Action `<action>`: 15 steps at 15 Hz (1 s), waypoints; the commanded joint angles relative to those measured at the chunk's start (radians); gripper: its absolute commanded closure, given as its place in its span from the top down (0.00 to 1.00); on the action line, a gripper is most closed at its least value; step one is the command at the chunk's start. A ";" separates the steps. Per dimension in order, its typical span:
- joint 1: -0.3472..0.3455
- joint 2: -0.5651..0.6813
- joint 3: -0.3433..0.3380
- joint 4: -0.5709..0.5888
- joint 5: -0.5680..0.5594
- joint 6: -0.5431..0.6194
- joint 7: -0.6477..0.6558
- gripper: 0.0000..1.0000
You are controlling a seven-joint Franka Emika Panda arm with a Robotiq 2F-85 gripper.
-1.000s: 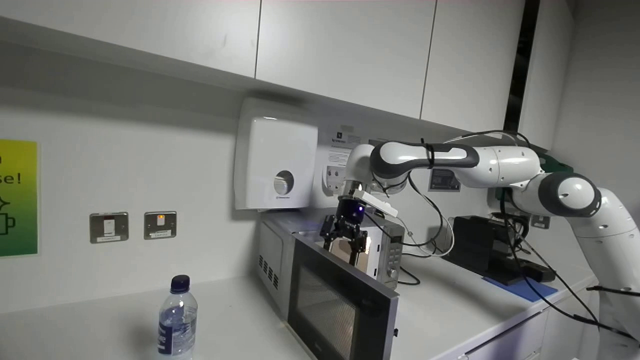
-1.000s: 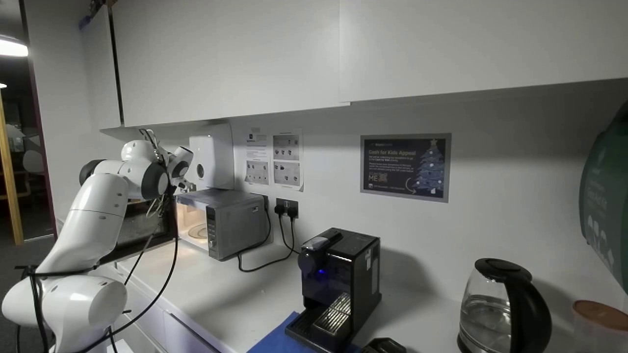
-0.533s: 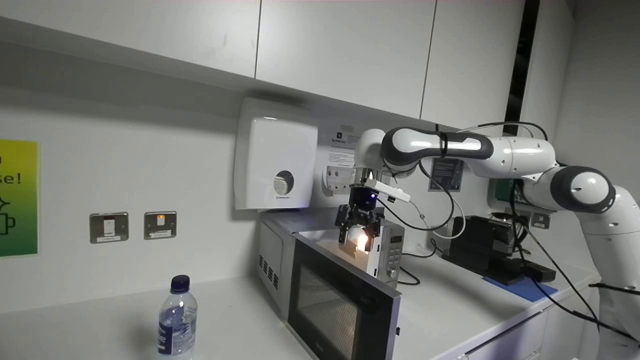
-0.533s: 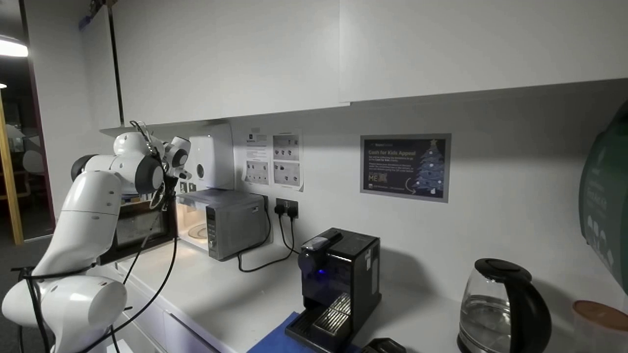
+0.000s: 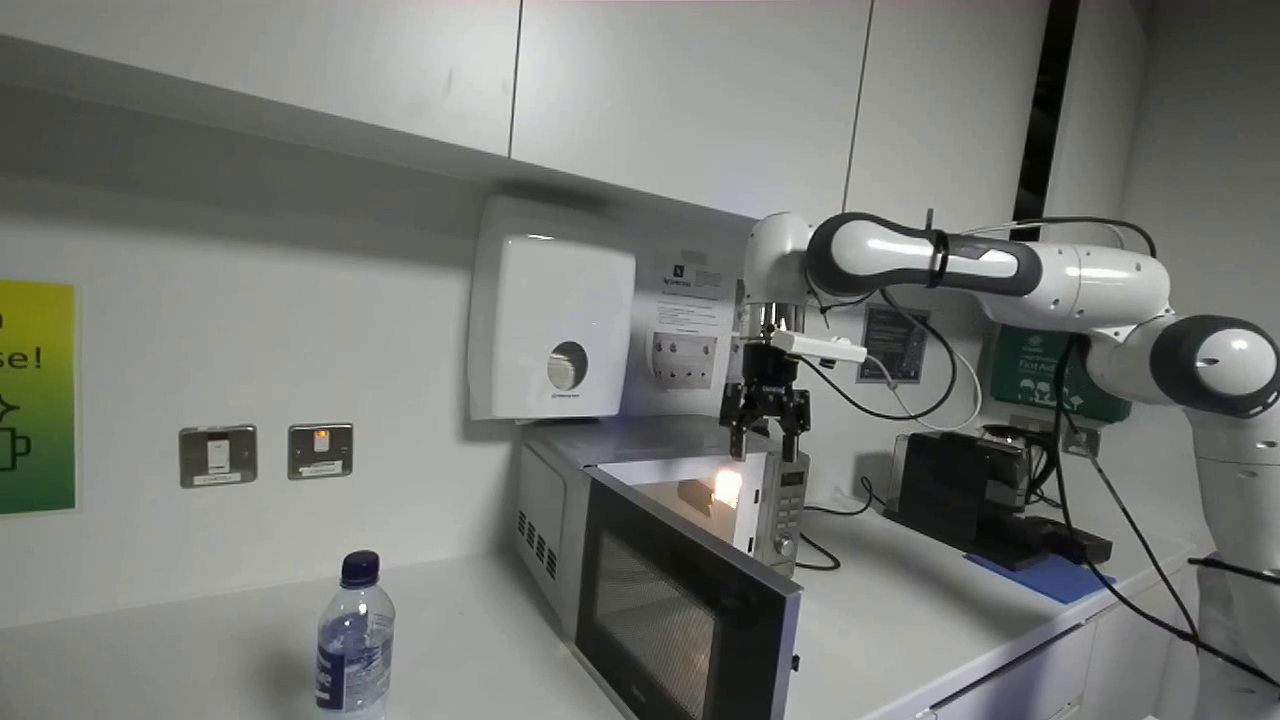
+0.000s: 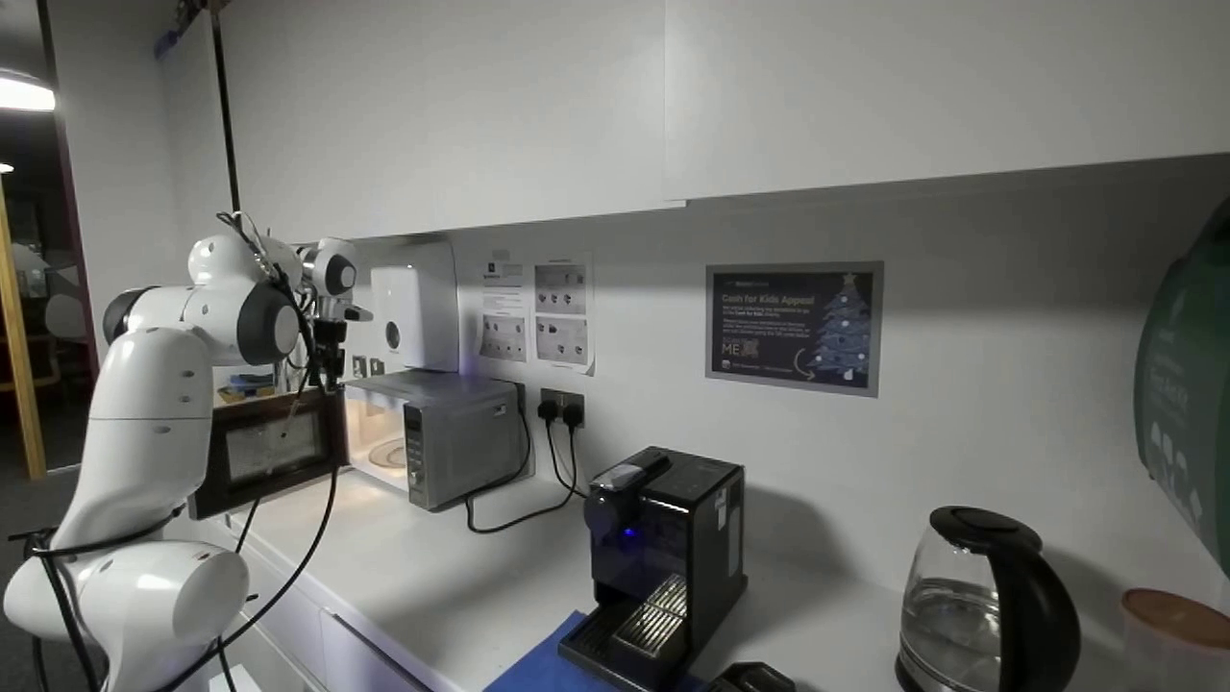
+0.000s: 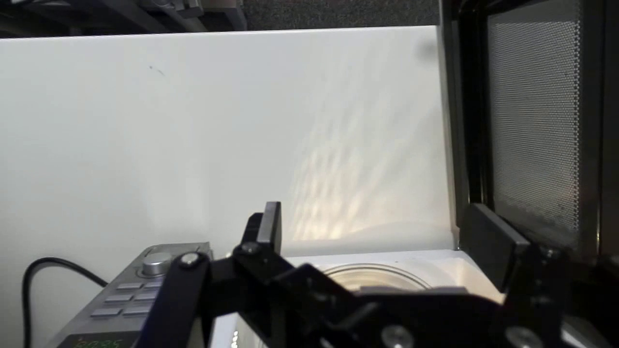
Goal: Open the door of the microwave
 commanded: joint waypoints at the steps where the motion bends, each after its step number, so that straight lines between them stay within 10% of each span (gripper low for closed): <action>1: -0.004 -0.123 -0.009 -0.087 -0.046 -0.015 0.034 1.00; 15: -0.118 -0.567 0.072 -0.364 -0.130 0.048 0.021 1.00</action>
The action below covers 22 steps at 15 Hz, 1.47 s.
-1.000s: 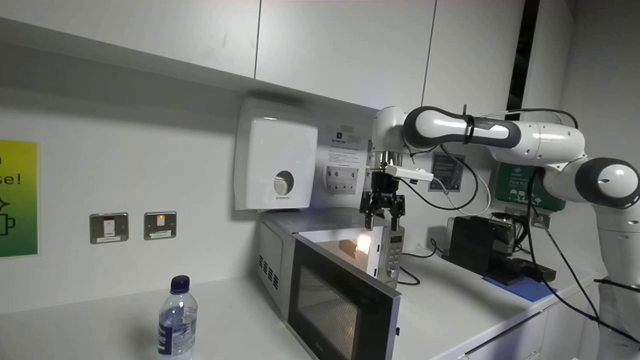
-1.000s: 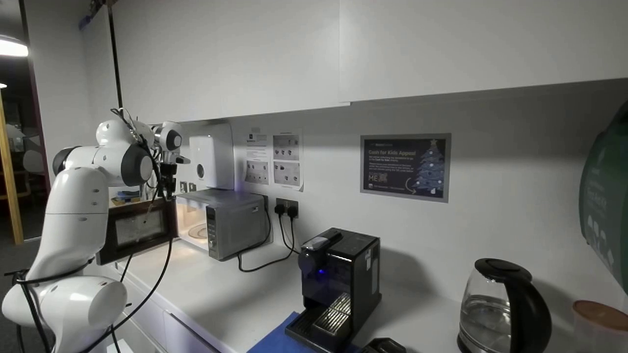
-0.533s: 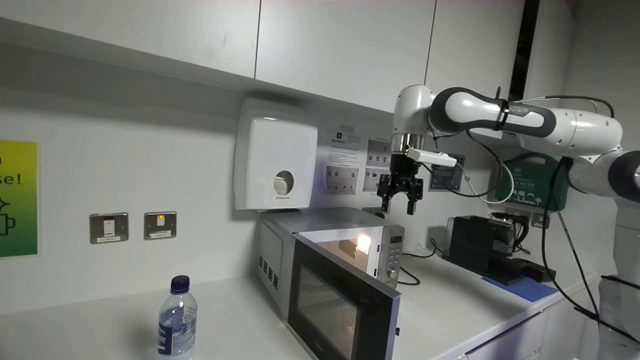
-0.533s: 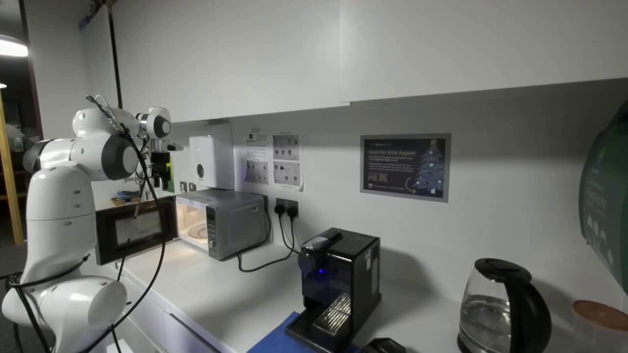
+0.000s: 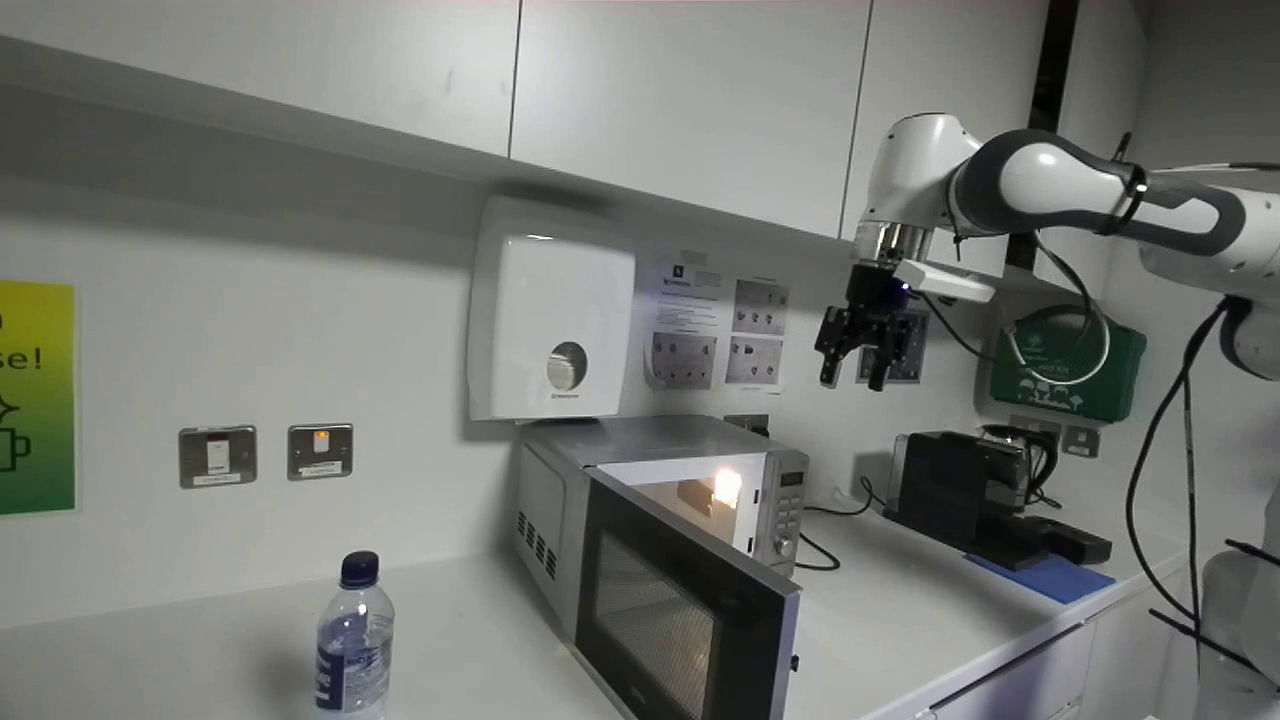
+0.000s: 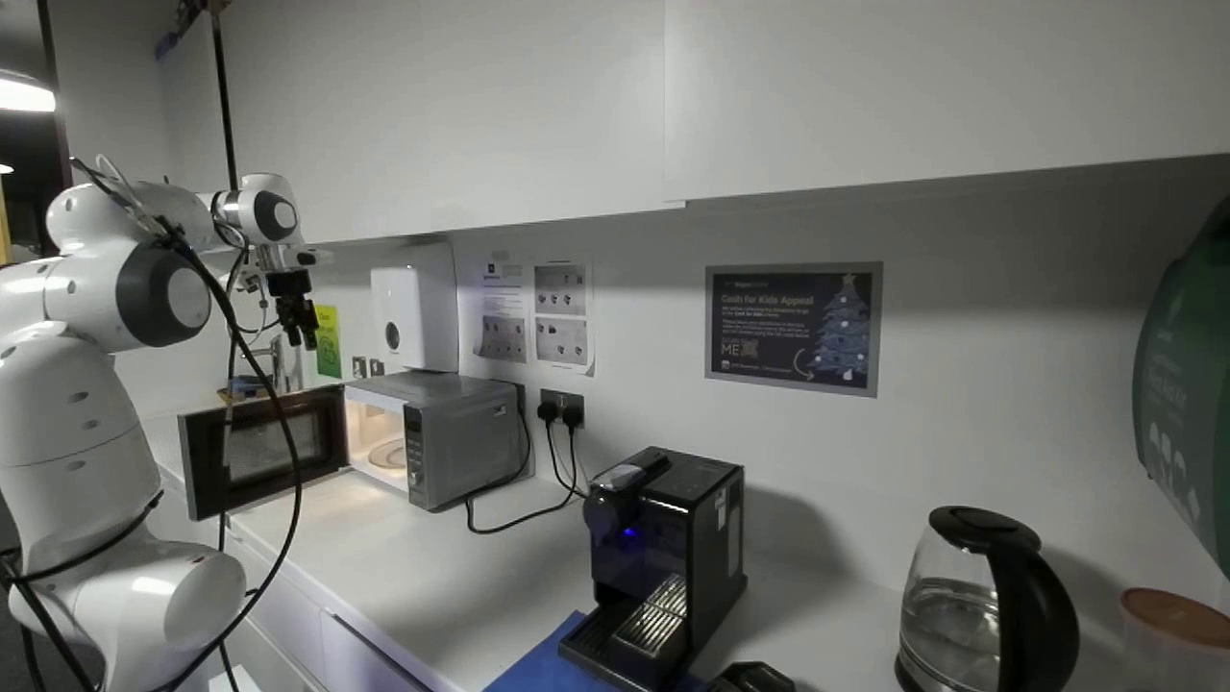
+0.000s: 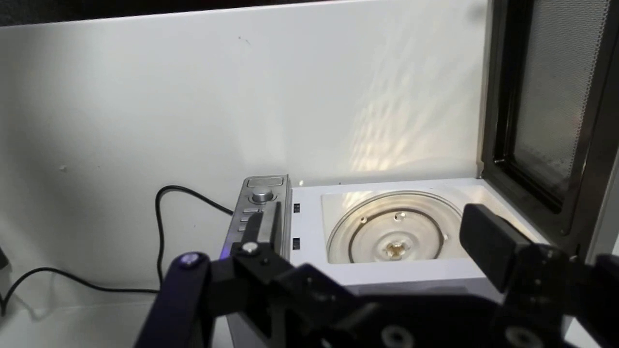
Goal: Open the door of the microwave
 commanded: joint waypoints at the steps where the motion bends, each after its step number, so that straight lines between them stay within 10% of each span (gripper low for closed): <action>1: -0.072 -0.155 0.035 -0.129 -0.024 0.039 -0.002 1.00; 22: -0.177 -0.594 0.099 -0.448 -0.022 0.084 -0.180 1.00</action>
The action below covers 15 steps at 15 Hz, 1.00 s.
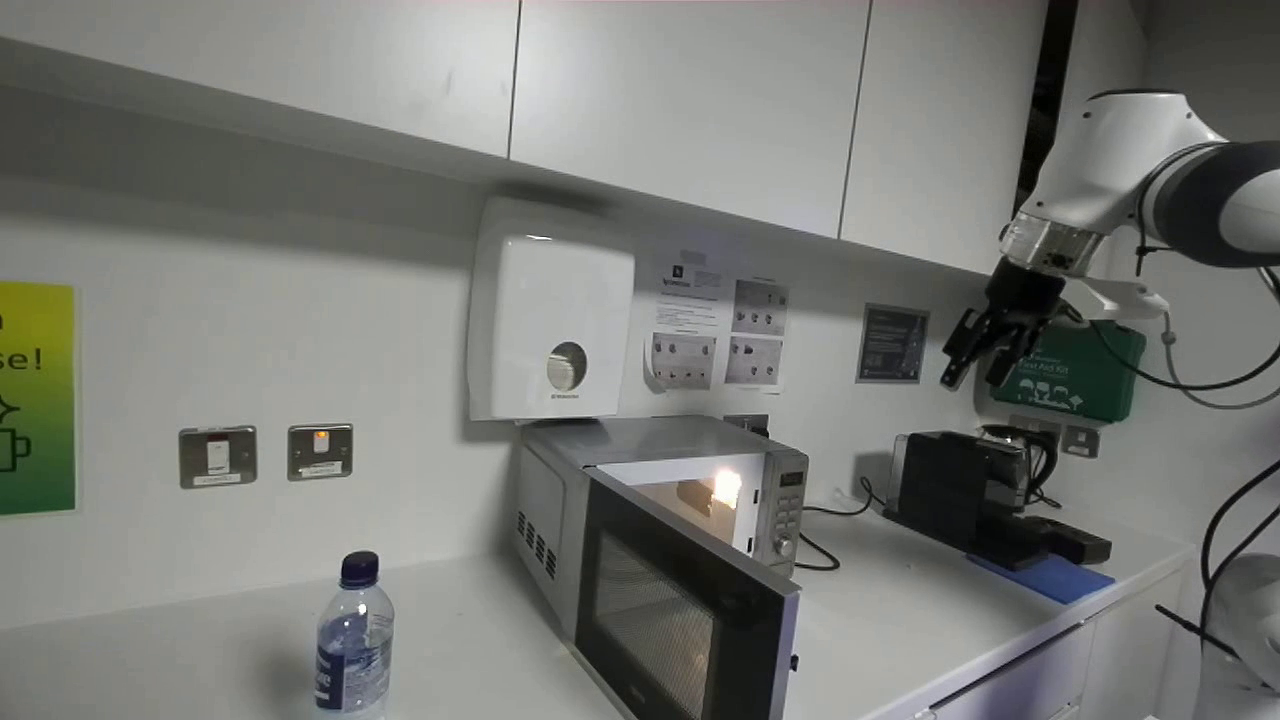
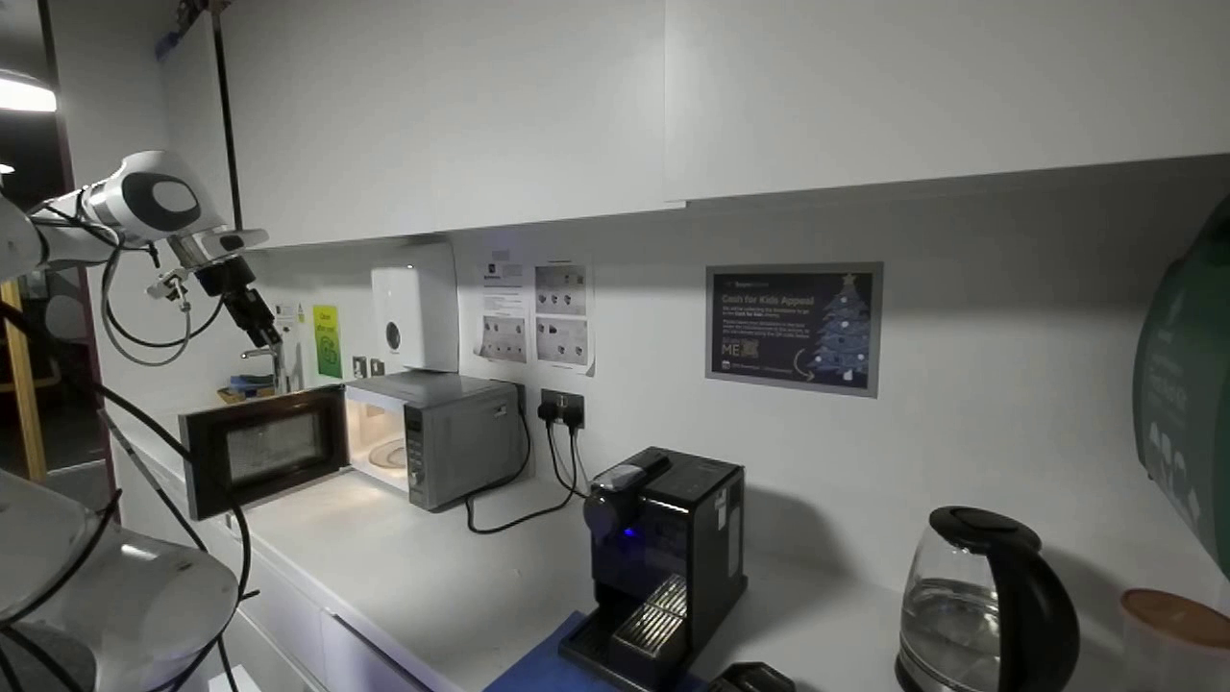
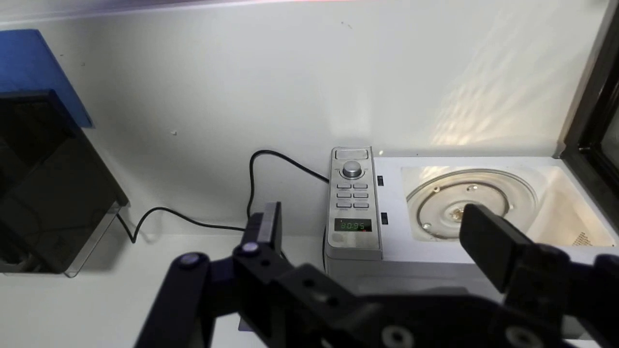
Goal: Open the door of the microwave
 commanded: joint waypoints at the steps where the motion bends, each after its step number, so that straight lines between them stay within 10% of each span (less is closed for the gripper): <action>1: -0.031 -0.082 0.008 -0.062 0.009 0.049 -0.066 1.00; 15: -0.059 -0.082 -0.032 -0.135 0.138 0.091 -0.098 1.00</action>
